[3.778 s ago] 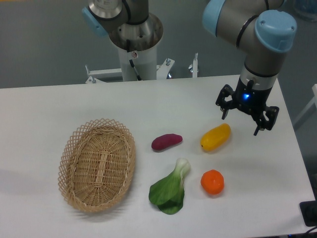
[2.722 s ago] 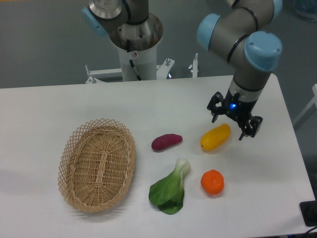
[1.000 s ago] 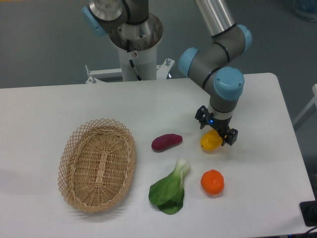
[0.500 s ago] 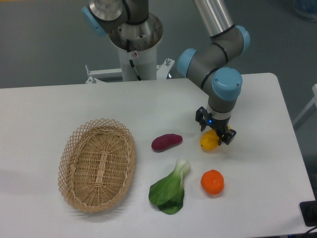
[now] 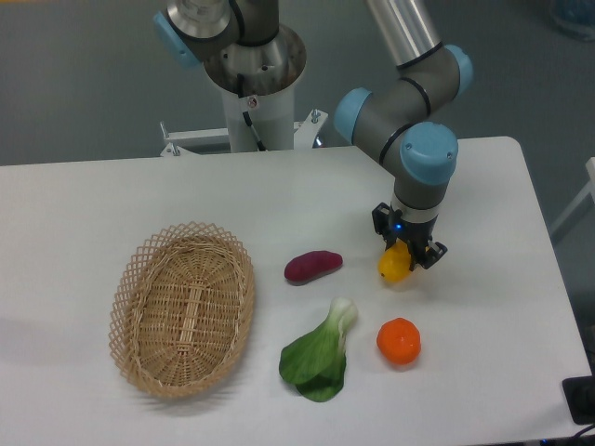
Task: Pick up the mango from the table
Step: 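Lower the gripper around the yellow mango and close the fingers, then lift the grasped mango up off the table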
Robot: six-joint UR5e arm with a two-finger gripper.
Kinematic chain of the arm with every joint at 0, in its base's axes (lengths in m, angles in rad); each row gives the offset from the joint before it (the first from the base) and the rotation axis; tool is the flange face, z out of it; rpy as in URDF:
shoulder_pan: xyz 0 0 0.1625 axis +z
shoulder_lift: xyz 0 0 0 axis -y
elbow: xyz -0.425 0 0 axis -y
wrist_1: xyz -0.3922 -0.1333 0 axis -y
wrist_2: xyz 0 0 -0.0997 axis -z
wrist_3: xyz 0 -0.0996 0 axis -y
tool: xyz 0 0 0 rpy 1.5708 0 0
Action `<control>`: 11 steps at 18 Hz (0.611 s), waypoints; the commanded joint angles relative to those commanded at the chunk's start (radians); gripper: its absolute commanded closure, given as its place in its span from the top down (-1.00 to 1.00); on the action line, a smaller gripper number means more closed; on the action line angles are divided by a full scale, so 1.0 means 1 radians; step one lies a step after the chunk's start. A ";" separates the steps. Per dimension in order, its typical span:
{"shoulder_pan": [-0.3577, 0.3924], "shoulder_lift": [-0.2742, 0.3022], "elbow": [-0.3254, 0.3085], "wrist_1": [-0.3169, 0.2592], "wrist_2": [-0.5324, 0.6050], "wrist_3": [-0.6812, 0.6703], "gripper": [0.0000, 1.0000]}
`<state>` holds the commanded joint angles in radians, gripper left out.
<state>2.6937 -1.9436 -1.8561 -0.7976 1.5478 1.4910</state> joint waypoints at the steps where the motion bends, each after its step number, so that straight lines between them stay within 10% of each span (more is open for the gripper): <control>1: -0.003 0.009 0.012 -0.003 -0.008 -0.014 0.10; 11: -0.058 0.097 0.116 -0.029 -0.221 -0.302 0.12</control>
<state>2.6354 -1.8470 -1.7397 -0.8268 1.3272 1.1892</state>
